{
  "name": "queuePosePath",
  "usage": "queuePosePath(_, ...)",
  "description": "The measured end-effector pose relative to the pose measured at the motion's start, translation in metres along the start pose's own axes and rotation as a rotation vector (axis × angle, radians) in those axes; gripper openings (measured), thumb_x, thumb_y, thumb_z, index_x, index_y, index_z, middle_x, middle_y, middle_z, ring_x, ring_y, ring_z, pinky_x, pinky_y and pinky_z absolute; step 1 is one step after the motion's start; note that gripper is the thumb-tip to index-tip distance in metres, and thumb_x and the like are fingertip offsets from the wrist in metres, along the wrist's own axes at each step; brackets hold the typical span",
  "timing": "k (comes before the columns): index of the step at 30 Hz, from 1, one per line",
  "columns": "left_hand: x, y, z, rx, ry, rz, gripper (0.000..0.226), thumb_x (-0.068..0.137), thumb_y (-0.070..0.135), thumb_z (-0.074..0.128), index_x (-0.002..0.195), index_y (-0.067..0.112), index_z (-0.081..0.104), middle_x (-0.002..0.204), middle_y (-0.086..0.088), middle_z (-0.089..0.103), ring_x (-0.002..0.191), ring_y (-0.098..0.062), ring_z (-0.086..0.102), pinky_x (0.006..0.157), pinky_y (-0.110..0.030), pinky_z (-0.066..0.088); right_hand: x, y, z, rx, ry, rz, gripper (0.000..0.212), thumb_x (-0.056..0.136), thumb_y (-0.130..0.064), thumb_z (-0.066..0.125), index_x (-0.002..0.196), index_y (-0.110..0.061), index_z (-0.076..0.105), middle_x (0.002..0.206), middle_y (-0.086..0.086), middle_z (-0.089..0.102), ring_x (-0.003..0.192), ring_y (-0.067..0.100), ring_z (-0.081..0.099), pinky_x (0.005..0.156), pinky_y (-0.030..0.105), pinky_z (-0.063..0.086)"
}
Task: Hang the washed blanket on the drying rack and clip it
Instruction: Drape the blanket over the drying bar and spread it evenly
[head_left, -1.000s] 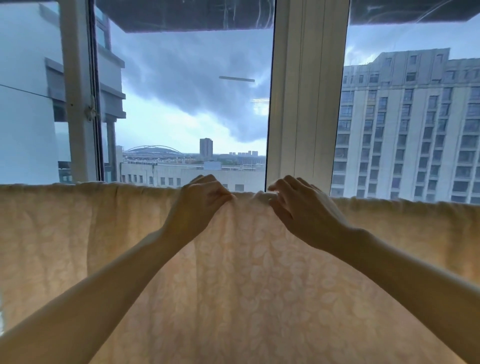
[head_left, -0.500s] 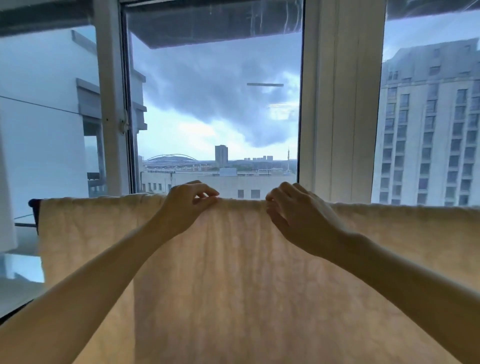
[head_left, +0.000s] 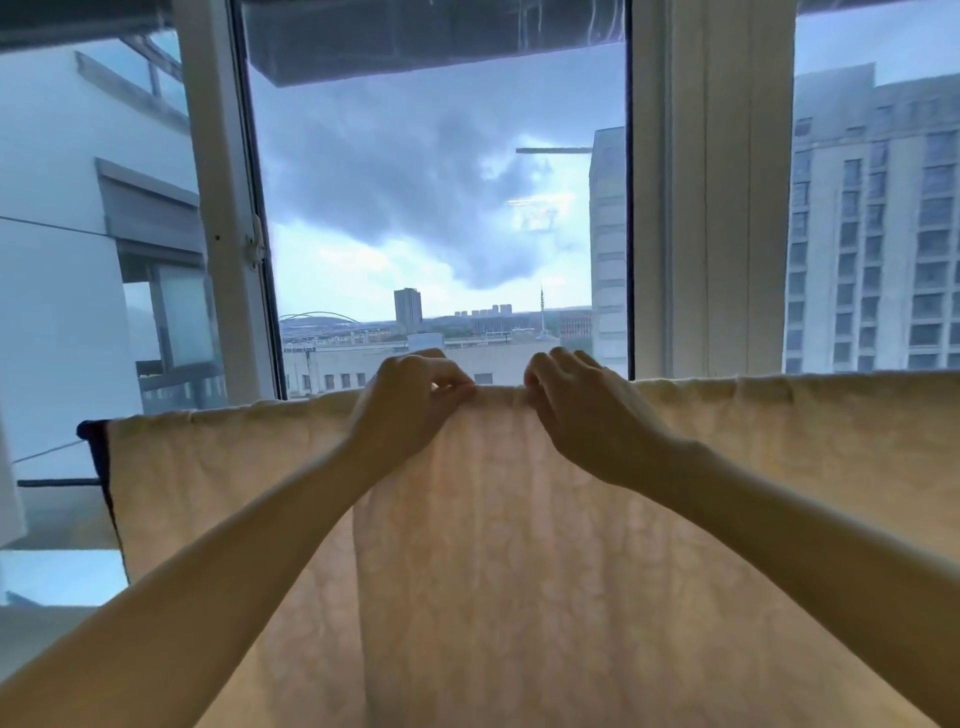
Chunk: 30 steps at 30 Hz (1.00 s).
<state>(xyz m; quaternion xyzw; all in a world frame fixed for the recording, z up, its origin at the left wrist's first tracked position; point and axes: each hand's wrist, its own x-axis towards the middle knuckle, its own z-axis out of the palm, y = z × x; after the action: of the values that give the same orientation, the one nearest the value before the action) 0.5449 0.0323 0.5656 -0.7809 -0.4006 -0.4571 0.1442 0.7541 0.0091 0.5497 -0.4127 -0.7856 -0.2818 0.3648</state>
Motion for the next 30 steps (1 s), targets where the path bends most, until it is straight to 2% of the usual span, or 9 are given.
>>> queuePosePath(3, 0.004, 0.004, 0.008, -0.010, 0.023, -0.016, 0.010, 0.088, 0.024, 0.066, 0.087, 0.021, 0.075, 0.083, 0.013, 0.064, 0.077, -0.007, 0.061, 0.076, -0.031, 0.052, 0.004, -0.002, 0.000, 0.019, 0.005, 0.077, 0.007, 0.099, -0.019, 0.046, 0.093, -0.014, 0.047, 0.086, -0.005, 0.049, 0.072, 0.010, 0.048, 0.065, 0.023, 0.041)
queuePosePath(9, 0.013, 0.030, 0.030, -0.200, 0.157, 0.057, 0.009, 0.086, 0.015, 0.068, 0.087, 0.011, 0.076, 0.082, -0.001, 0.072, 0.071, -0.011, 0.064, 0.073, -0.027, 0.054, -0.001, 0.018, -0.018, 0.013, 0.037, 0.272, 0.017, 0.097, -0.012, 0.047, 0.083, -0.020, 0.041, 0.072, -0.014, 0.040, 0.065, 0.003, 0.043, 0.060, 0.015, 0.035)
queuePosePath(12, 0.018, 0.048, 0.043, -0.258, 0.166, 0.081, 0.009, 0.086, 0.015, 0.068, 0.086, 0.011, 0.076, 0.082, -0.001, 0.072, 0.070, -0.009, 0.063, 0.073, -0.025, 0.053, -0.003, 0.024, -0.035, -0.036, -0.038, 0.269, 0.012, 0.097, -0.019, 0.050, 0.086, -0.022, 0.045, 0.081, -0.010, 0.050, 0.069, 0.002, 0.047, 0.065, 0.014, 0.039)
queuePosePath(15, 0.019, 0.057, 0.044, -0.312, 0.072, 0.161, 0.009, 0.086, 0.014, 0.068, 0.089, 0.011, 0.076, 0.086, 0.000, 0.073, 0.075, -0.007, 0.064, 0.076, -0.023, 0.054, 0.001, 0.022, -0.044, -0.014, -0.136, 0.227, 0.002, 0.096, -0.019, 0.051, 0.096, -0.018, 0.053, 0.094, -0.003, 0.059, 0.078, 0.006, 0.056, 0.066, 0.008, 0.038)
queuePosePath(17, 0.018, 0.052, 0.034, -0.317, 0.040, 0.214, 0.008, 0.085, 0.013, 0.070, 0.090, 0.011, 0.075, 0.087, -0.001, 0.072, 0.077, -0.008, 0.065, 0.076, -0.024, 0.055, 0.004, 0.017, -0.044, 0.008, -0.165, 0.184, 0.012, 0.096, -0.015, 0.052, 0.106, -0.014, 0.058, 0.104, -0.001, 0.063, 0.086, 0.009, 0.060, 0.074, 0.010, 0.043)
queuePosePath(19, 0.017, 0.037, 0.020, -0.246, 0.024, 0.228, 0.009, 0.086, 0.015, 0.070, 0.092, 0.011, 0.074, 0.089, -0.001, 0.072, 0.078, -0.009, 0.065, 0.077, -0.027, 0.056, 0.007, 0.011, -0.042, 0.050, -0.178, 0.152, 0.018, 0.096, -0.015, 0.053, 0.113, -0.013, 0.058, 0.107, -0.004, 0.062, 0.087, 0.007, 0.058, 0.075, 0.009, 0.044)
queuePosePath(21, 0.014, 0.018, 0.004, -0.128, -0.052, 0.180, 0.013, 0.087, 0.020, 0.068, 0.098, 0.014, 0.073, 0.095, 0.000, 0.071, 0.081, -0.008, 0.064, 0.077, -0.029, 0.056, 0.010, 0.005, -0.039, 0.095, -0.188, 0.112, 0.020, 0.096, -0.018, 0.053, 0.115, -0.013, 0.057, 0.106, -0.005, 0.061, 0.085, 0.006, 0.059, 0.072, 0.009, 0.046)
queuePosePath(25, 0.001, -0.019, -0.019, 0.007, -0.206, 0.064, 0.020, 0.089, 0.031, 0.065, 0.103, 0.018, 0.072, 0.099, 0.003, 0.070, 0.082, -0.007, 0.064, 0.078, -0.030, 0.056, 0.014, 0.001, -0.030, 0.095, -0.206, 0.052, 0.015, 0.095, -0.021, 0.056, 0.108, -0.014, 0.059, 0.101, -0.002, 0.063, 0.081, 0.008, 0.063, 0.075, 0.021, 0.055)
queuePosePath(30, -0.006, -0.031, -0.022, -0.022, -0.090, -0.042, 0.011, 0.089, 0.017, 0.066, 0.096, 0.015, 0.075, 0.090, 0.006, 0.071, 0.082, -0.007, 0.064, 0.084, -0.030, 0.054, 0.014, 0.001, -0.026, 0.032, -0.191, 0.043, 0.005, 0.096, -0.018, 0.054, 0.099, -0.015, 0.057, 0.095, -0.002, 0.061, 0.076, 0.007, 0.059, 0.074, 0.024, 0.055)
